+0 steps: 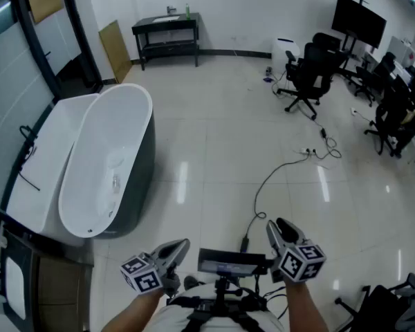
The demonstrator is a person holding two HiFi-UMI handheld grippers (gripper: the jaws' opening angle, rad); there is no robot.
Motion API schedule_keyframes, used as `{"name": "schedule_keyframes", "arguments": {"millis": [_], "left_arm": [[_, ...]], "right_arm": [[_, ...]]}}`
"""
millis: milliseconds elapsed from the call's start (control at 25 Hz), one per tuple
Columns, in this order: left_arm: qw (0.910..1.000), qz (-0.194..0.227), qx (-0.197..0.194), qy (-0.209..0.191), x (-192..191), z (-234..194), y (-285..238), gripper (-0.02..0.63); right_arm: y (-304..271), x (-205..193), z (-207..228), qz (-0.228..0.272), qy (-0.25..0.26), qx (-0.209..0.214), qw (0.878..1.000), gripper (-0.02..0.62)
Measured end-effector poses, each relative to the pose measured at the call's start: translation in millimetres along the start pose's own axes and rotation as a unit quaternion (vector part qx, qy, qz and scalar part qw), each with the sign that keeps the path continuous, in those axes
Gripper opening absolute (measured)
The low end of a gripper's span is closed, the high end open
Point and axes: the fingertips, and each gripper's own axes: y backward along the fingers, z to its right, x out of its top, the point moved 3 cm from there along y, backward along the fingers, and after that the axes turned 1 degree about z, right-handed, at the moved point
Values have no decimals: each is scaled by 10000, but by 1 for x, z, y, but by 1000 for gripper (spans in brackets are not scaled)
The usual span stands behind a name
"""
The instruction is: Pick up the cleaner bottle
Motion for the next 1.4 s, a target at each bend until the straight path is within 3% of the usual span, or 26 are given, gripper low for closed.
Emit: {"name": "schedule_keyframes", "arguments": {"millis": [280,760,1400], "left_arm": [[9988,-38,-424,237,-20,23,11,-6],[9974,104,-535,464,-23,17,9,-6],[9954,-179,-682,646,-34,21,10,-6]], "right_arm": [[13,-29,-11,-180,-177,146,9996,144],[6,-32,-17,-257,-42,235,9994,144],[6,-42,-24,-334,-45,151,9993,144]]}}
